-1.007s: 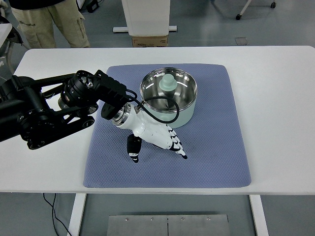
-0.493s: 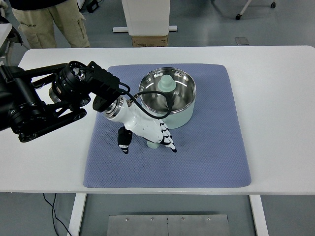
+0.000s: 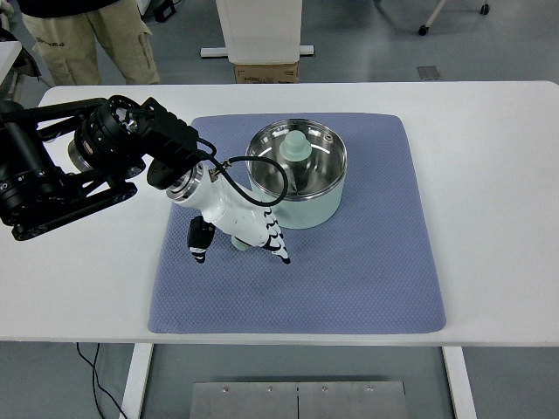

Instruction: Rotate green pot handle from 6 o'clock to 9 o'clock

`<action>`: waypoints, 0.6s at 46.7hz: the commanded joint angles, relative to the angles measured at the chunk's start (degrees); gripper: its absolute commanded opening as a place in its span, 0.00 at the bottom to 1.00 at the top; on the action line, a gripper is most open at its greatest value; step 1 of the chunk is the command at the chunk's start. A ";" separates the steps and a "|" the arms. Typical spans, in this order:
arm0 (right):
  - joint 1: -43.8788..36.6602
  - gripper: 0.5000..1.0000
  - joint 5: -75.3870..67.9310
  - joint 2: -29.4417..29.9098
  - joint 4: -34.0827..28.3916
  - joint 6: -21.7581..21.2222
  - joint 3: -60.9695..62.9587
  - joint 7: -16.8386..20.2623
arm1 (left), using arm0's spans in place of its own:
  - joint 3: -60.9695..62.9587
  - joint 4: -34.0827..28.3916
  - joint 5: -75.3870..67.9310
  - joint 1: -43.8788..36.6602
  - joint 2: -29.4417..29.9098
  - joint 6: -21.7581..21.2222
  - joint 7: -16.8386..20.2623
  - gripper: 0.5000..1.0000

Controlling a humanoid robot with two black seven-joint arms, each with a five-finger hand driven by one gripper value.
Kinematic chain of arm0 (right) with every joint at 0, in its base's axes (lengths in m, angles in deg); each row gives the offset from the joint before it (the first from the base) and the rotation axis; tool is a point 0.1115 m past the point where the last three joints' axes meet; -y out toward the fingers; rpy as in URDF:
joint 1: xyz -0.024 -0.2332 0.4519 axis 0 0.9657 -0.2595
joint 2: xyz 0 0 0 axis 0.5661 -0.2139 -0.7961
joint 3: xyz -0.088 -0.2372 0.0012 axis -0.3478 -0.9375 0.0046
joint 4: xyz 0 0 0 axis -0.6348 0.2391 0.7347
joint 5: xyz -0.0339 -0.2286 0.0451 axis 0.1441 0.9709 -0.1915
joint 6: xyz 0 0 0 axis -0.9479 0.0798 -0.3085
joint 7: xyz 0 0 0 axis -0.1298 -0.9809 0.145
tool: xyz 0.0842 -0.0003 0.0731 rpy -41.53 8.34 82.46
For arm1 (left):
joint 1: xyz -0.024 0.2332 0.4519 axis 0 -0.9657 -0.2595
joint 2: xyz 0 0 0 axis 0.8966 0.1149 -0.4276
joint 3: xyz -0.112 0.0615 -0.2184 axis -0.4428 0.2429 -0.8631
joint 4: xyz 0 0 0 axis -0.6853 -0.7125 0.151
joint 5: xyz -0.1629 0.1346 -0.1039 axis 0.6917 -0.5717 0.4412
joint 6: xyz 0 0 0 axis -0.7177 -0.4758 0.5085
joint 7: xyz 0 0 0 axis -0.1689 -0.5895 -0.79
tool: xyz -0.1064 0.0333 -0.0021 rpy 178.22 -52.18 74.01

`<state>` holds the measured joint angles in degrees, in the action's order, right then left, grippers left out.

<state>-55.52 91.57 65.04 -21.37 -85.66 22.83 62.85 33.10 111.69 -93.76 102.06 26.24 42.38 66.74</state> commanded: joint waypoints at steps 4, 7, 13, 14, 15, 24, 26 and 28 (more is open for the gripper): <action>0.00 1.00 0.00 0.00 0.00 0.00 0.00 0.00 | 2.17 0.23 -0.06 2.00 0.84 -0.01 0.17 1.00; 0.00 1.00 0.00 0.00 0.00 0.00 0.00 0.00 | 3.14 0.23 -0.06 2.70 0.92 -0.01 0.17 1.00; 0.00 1.00 0.00 0.00 0.00 0.00 0.00 0.00 | 5.16 0.14 -0.41 4.11 1.27 -0.01 0.17 1.00; 0.00 1.00 0.00 0.00 0.00 0.00 0.00 0.00 | 5.34 0.14 -0.59 4.37 1.28 -0.01 0.17 1.00; 0.00 1.00 0.00 0.00 0.00 0.00 0.00 0.00 | 5.51 0.14 -0.76 4.46 1.36 -0.01 0.17 1.00; 0.00 1.00 0.00 0.00 0.00 0.00 0.00 0.00 | 5.78 0.05 -3.58 5.34 2.24 -0.01 0.43 1.00; 0.00 1.00 0.00 0.00 0.00 0.00 0.00 0.00 | 5.78 -0.03 -3.66 5.34 2.42 -0.01 0.45 1.00; 0.00 1.00 0.00 0.00 0.00 0.00 0.00 0.00 | 5.87 -0.12 -3.75 5.52 2.51 -0.01 0.45 1.00</action>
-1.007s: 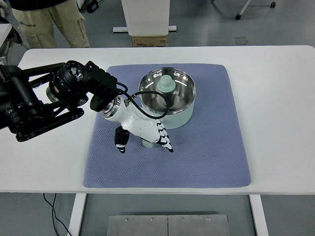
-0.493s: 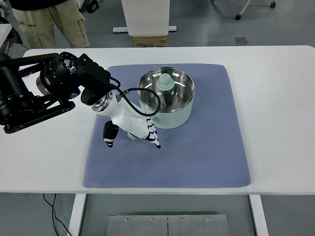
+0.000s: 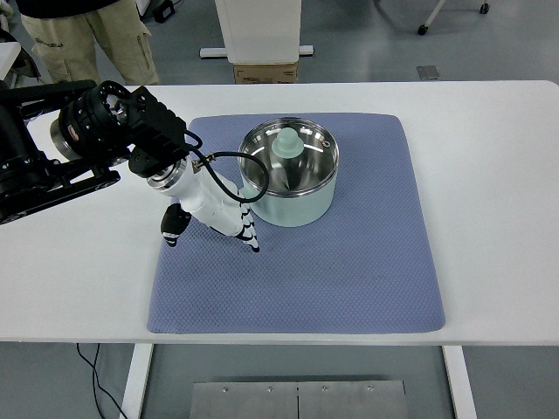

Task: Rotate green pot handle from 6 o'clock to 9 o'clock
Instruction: 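Continue pulling the handle around the pot toward the left arm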

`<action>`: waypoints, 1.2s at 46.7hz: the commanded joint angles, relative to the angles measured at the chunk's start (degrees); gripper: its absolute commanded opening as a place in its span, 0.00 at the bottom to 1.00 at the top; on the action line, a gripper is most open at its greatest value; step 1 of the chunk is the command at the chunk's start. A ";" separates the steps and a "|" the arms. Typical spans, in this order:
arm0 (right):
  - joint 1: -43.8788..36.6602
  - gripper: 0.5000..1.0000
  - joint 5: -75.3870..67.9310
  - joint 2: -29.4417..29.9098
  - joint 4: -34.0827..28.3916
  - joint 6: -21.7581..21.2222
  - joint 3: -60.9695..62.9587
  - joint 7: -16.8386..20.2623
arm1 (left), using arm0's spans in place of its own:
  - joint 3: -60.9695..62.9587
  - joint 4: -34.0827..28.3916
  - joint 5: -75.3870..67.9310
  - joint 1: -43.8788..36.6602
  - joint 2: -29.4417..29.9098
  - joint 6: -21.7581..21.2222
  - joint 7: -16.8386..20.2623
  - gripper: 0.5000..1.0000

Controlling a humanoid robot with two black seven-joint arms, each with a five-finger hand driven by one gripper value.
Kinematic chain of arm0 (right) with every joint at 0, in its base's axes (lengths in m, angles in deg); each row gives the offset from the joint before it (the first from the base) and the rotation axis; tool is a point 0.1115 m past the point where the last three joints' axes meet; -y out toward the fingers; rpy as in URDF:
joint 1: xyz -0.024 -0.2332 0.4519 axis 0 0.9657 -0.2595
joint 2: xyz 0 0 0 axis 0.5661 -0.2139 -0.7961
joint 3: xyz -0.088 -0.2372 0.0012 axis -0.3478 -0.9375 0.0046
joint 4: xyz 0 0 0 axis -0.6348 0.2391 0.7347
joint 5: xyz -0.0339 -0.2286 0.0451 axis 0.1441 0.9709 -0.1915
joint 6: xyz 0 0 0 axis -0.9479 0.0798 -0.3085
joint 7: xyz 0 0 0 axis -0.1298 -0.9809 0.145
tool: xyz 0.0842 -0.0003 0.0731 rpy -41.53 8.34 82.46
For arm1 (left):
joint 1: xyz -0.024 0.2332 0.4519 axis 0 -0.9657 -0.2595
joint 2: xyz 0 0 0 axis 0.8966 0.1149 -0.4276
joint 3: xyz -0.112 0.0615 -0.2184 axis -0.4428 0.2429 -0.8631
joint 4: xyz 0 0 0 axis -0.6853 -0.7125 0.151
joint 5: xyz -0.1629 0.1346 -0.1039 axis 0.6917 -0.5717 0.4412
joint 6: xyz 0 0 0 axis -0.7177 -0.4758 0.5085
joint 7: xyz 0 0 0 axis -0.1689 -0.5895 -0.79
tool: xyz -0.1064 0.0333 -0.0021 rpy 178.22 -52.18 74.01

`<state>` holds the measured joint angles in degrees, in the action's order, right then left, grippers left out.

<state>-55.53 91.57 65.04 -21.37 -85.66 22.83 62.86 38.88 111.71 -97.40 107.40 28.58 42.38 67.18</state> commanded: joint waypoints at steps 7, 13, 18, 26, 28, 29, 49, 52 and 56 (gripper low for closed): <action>0.01 1.00 0.00 0.00 0.00 0.00 0.00 0.00 | 0.52 -0.49 -1.08 0.62 1.05 0.00 0.02 1.00; 0.01 1.00 0.00 0.00 0.00 0.00 0.00 0.00 | 1.22 -0.58 -1.43 0.88 1.57 0.00 0.02 1.00; 0.01 1.00 0.00 0.00 0.00 0.00 0.00 0.00 | 3.16 -0.58 -2.05 2.02 1.66 0.00 0.02 1.00; 0.01 1.00 0.00 0.00 0.00 0.00 0.00 0.00 | 5.44 -1.11 -3.10 2.99 1.93 0.00 0.02 1.00; 0.01 1.00 0.00 0.00 0.00 0.00 0.00 0.00 | 5.53 -1.29 -3.46 3.08 1.93 0.00 0.02 1.00; 0.01 1.00 0.00 0.00 0.00 0.00 0.00 0.00 | 5.53 -1.46 -3.72 3.17 1.93 0.00 0.02 1.00; 0.01 1.00 0.00 0.00 0.00 0.00 0.00 0.00 | 7.90 -4.97 -6.36 4.49 1.84 -1.69 0.02 1.00; 0.01 1.00 0.00 0.00 0.00 0.00 0.00 0.00 | 8.43 -5.50 -6.45 4.58 1.84 -2.39 0.02 1.00; 0.01 1.00 0.00 0.00 0.00 0.00 0.00 0.00 | 9.22 -7.08 -7.15 4.58 1.75 -3.62 0.02 1.00</action>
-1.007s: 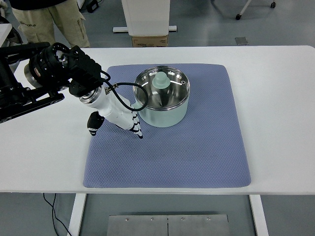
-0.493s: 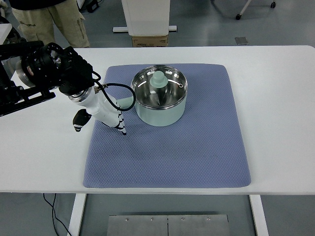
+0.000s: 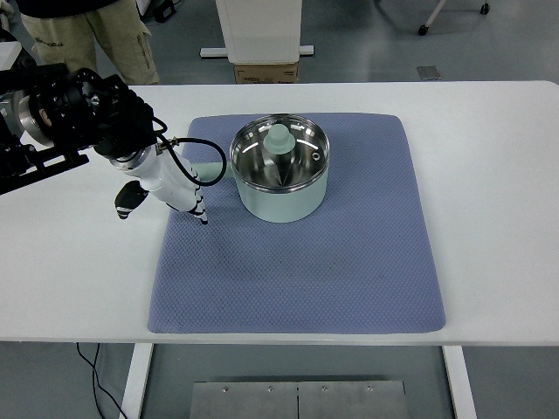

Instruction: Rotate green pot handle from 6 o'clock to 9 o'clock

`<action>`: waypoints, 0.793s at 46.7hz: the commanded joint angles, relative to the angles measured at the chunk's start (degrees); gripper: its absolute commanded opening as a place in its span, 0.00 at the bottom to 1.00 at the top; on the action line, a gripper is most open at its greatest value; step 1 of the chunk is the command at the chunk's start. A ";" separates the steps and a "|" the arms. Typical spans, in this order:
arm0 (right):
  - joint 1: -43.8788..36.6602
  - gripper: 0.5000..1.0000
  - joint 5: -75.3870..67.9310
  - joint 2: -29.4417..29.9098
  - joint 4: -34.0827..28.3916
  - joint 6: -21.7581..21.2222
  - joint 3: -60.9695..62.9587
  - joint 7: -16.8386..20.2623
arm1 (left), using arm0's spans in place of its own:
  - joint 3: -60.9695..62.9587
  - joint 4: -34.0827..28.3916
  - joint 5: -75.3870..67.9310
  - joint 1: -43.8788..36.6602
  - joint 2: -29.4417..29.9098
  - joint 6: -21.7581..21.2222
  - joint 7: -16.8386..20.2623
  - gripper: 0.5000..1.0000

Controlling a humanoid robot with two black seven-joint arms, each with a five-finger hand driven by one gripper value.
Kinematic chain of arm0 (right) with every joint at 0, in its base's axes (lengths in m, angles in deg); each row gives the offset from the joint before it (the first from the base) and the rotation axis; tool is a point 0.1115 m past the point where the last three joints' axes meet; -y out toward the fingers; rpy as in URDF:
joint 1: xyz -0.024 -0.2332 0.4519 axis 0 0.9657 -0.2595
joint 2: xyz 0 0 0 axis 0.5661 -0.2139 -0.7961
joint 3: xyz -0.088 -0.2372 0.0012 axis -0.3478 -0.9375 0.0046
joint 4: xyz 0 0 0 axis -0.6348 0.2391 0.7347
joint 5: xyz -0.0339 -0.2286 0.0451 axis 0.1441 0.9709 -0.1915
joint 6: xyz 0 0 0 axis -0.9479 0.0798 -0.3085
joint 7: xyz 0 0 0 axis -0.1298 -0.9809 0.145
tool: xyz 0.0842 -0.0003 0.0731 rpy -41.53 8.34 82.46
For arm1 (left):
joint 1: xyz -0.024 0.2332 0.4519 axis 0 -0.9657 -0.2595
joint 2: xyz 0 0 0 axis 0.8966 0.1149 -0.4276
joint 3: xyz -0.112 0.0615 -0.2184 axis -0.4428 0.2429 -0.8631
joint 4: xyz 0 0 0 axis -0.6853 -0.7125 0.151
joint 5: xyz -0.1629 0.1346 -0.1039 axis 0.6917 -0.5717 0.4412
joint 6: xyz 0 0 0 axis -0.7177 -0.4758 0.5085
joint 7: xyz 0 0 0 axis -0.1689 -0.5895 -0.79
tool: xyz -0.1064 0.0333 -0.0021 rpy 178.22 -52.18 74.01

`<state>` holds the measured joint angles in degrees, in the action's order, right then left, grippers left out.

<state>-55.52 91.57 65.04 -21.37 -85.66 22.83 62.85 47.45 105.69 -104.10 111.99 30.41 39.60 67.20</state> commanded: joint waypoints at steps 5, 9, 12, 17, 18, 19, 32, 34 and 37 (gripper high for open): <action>0.00 1.00 0.00 0.00 0.00 0.00 0.00 0.01 | 1.71 -2.20 -0.45 -0.01 -0.17 -1.90 0.00 1.00; 0.00 1.00 0.00 0.00 0.00 0.00 0.00 0.01 | 2.24 -2.65 -0.45 -0.10 -0.17 -2.43 0.00 1.00; 0.00 1.00 0.00 0.00 0.00 0.00 0.00 0.01 | 2.24 -2.56 -0.45 -0.27 -0.17 -3.13 0.00 1.00; 0.00 1.00 0.00 0.00 0.00 0.00 0.00 0.01 | 2.24 -1.33 0.16 -0.10 0.00 -3.57 0.00 1.00; 0.00 1.00 0.00 0.00 0.00 0.00 0.00 0.01 | 2.15 -0.81 0.51 -0.10 0.00 -3.66 0.00 1.00; 0.00 1.00 0.00 0.00 0.00 0.00 0.00 0.01 | 2.06 -0.19 0.95 -0.10 0.09 -3.75 0.00 1.00; 0.00 1.00 0.00 0.00 0.00 0.00 0.00 0.01 | 1.27 8.07 10.88 0.52 2.11 -3.57 0.00 1.00; 0.00 1.00 0.00 0.00 0.00 0.00 0.00 0.01 | 0.57 9.13 13.60 0.52 2.11 -3.57 0.00 1.00; 0.00 1.00 0.00 0.00 0.00 0.00 0.00 0.01 | -0.92 10.36 17.38 0.25 2.11 -3.57 0.00 1.00</action>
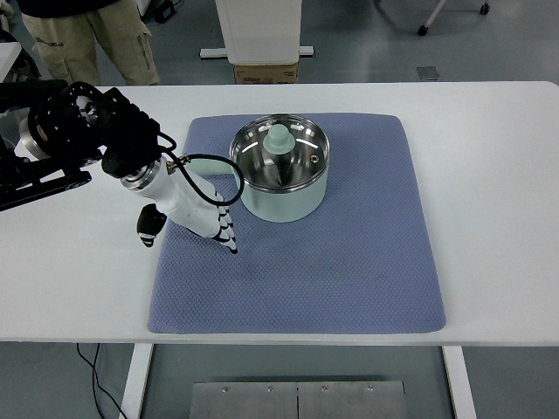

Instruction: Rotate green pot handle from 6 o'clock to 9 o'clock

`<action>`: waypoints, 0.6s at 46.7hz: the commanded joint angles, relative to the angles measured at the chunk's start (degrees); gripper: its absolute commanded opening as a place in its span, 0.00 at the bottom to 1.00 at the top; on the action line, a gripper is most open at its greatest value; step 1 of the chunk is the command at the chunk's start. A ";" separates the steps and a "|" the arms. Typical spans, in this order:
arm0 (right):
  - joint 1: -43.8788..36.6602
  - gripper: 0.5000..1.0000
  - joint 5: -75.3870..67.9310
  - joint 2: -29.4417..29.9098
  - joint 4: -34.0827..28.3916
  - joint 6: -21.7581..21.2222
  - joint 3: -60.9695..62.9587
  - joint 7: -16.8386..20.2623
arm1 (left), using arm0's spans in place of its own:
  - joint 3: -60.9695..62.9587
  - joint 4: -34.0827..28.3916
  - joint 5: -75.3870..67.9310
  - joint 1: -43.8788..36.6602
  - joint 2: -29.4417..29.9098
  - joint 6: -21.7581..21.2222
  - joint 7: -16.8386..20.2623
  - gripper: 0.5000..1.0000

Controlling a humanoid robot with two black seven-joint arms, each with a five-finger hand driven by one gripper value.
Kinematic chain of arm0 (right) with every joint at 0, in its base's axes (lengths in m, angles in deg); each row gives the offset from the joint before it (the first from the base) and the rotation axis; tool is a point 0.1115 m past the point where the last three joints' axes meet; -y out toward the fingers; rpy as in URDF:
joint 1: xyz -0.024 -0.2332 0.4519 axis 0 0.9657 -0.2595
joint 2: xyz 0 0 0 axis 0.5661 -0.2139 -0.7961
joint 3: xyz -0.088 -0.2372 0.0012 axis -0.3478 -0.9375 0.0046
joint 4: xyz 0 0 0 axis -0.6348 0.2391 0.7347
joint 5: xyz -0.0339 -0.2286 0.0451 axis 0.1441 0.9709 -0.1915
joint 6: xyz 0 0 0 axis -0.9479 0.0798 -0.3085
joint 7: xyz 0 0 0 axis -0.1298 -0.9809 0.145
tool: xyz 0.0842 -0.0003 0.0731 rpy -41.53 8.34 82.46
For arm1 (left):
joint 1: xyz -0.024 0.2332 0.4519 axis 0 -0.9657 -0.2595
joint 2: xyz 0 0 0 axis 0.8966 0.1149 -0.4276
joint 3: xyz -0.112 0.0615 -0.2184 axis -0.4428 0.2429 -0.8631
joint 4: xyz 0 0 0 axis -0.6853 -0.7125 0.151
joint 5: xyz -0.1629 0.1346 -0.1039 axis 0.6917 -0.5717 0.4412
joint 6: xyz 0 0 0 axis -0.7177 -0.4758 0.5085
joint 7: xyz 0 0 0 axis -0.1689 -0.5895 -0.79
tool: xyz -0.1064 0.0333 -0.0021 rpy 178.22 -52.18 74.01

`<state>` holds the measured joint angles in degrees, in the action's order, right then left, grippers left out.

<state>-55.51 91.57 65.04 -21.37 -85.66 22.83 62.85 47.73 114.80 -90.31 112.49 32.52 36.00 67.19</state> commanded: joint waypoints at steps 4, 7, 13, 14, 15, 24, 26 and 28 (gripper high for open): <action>-0.01 1.00 0.00 0.00 0.00 0.00 0.00 0.01 | -2.96 1.86 8.69 -0.69 -0.26 -0.06 0.00 1.00; -0.01 1.00 0.00 0.00 0.00 0.00 0.00 0.01 | -4.19 1.78 13.43 -1.22 -0.35 -0.50 0.00 1.00; -0.01 1.00 0.00 0.00 0.00 0.00 0.00 0.01 | -6.57 1.43 23.54 -2.89 -0.26 -1.82 0.00 1.00; -0.01 1.00 0.00 0.00 0.00 0.00 0.00 0.01 | -6.92 1.34 25.29 -3.24 -0.26 -2.26 0.00 1.00; -0.01 1.00 0.00 0.00 0.00 0.00 0.00 0.01 | -7.09 1.08 26.88 -3.59 -0.17 -2.70 0.00 1.00; -0.01 1.00 0.00 0.00 0.00 0.00 0.00 0.01 | -7.45 -2.35 42.52 -5.44 -0.26 -7.62 0.00 1.00; -0.01 1.00 0.00 0.00 0.00 0.00 0.00 0.01 | -7.45 -3.67 46.38 -5.61 -0.43 -8.32 0.00 1.00; -0.01 1.00 0.00 0.00 0.00 0.00 0.00 0.01 | -7.36 -5.42 50.34 -5.88 -0.52 -8.85 0.00 1.00</action>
<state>-55.51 91.57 65.04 -21.37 -85.66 22.83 62.86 40.26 111.65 -45.82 106.98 32.19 27.99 67.19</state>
